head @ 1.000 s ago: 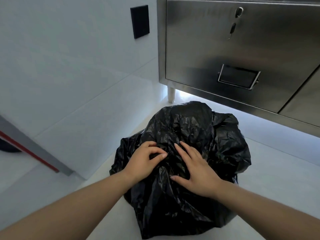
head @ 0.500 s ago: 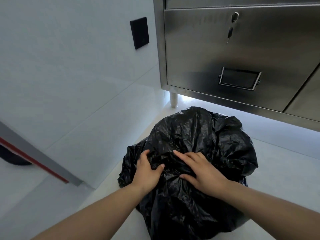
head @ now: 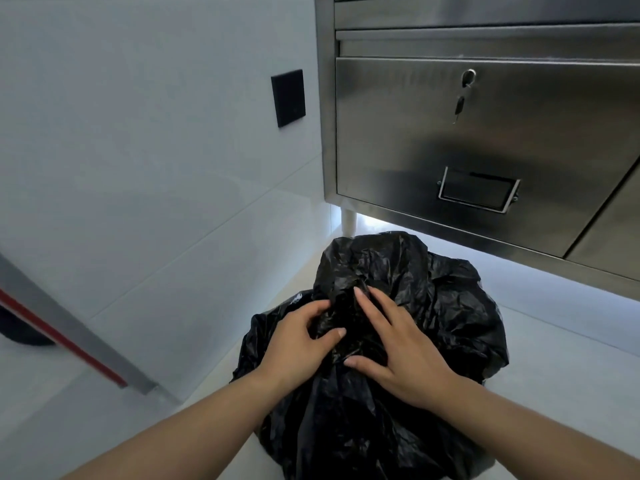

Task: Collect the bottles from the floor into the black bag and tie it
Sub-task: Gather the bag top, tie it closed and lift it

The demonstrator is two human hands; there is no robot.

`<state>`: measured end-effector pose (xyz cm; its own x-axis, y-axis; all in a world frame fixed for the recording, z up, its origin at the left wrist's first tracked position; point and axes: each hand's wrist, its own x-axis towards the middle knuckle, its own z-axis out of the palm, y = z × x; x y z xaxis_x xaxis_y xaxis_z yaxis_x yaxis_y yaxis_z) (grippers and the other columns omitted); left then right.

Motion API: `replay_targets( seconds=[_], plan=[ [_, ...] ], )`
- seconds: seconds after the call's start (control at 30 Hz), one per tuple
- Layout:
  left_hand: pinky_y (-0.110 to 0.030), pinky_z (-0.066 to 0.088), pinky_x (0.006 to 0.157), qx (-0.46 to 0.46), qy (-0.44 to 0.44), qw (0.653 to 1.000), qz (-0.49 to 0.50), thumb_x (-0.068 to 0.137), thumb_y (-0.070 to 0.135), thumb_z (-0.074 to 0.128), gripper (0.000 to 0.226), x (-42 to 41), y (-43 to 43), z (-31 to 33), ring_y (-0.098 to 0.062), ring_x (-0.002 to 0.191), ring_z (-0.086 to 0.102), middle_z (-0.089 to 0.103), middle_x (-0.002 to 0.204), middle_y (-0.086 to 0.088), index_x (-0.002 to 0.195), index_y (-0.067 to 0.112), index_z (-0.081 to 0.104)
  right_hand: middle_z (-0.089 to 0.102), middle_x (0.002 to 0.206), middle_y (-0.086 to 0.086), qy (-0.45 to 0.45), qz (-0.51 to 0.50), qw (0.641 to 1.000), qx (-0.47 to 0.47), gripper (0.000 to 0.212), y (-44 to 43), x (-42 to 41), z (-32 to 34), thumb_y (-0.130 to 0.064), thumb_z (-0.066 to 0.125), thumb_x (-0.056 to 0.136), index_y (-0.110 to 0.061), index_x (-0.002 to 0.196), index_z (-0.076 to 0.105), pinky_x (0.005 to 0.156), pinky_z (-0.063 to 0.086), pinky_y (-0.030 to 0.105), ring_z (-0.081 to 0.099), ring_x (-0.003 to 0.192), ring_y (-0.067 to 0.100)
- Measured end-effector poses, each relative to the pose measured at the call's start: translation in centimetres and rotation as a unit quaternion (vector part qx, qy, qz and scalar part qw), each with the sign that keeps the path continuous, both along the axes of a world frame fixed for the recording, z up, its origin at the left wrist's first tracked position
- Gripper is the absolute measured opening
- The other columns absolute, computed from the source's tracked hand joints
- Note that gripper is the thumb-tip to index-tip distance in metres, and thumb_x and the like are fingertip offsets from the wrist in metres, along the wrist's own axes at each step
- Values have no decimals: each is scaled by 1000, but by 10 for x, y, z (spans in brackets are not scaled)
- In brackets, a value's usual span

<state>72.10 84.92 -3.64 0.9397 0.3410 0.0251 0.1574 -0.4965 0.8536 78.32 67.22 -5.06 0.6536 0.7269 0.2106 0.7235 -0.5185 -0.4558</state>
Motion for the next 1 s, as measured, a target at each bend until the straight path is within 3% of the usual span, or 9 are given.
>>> replay_targets(
  seconds=[0.13,0.27,0.37,0.47,0.6,0.67,0.77,0.83,1.0],
  plan=[
    [-3,39,90,-63,27,996,-64,77,28,75,57,-3,-6,5,13,106,55,60,115,22,129,23,54,4,156,-6,17,8,999,-40,95,0,-3,-2,-86,37,64,-57,134,-20,106,35,38,16,139,19],
    [-8,46,83,-187,57,975,-103,81,11,70,49,-7,-15,12,6,103,61,65,112,10,126,18,52,17,154,-3,49,3,998,-25,95,-3,-3,-5,-85,43,61,-61,135,-12,109,33,40,22,139,19],
    [-22,53,85,-266,72,958,-82,83,3,65,41,-9,-17,15,-14,101,65,67,113,-8,120,9,50,31,146,-9,78,12,997,19,90,-3,1,-5,-78,54,64,-58,138,8,106,36,36,33,133,12],
    [-21,55,78,-317,76,944,-53,84,6,64,37,-11,-16,15,-10,90,67,67,105,-2,118,11,49,52,123,-15,85,21,994,72,71,1,0,-4,-63,65,67,-44,130,37,93,45,30,50,112,0],
    [-26,55,81,-291,74,954,-6,85,29,64,27,-10,-14,13,-9,91,68,72,96,1,108,17,58,59,112,-13,94,15,990,105,58,8,-3,-3,-51,68,69,-37,122,47,86,49,30,56,102,3],
    [-29,56,77,-262,62,963,13,85,23,65,20,-7,-14,11,-18,88,68,70,97,-9,101,12,60,59,113,-12,89,13,990,107,58,10,-3,-3,-50,68,70,-33,121,50,88,48,31,56,105,5],
    [-17,49,60,-249,49,967,29,84,12,66,8,-6,-13,9,-13,74,66,69,88,-6,91,11,62,57,121,-14,94,6,990,106,72,10,-4,0,-52,70,68,-37,130,38,92,45,27,53,112,6],
    [-13,46,55,-242,52,968,29,83,14,68,6,-7,-11,8,-7,67,65,70,82,-3,88,11,64,50,134,-14,100,12,992,77,98,8,-6,3,-57,69,67,-46,143,9,97,42,25,46,120,6],
    [-18,47,64,-199,51,979,-2,83,19,69,12,-9,-10,9,-8,70,68,73,84,-2,90,10,69,42,138,-10,23,45,999,15,113,6,-12,7,-70,62,65,-49,137,-23,94,42,24,45,120,11]
  ],
)
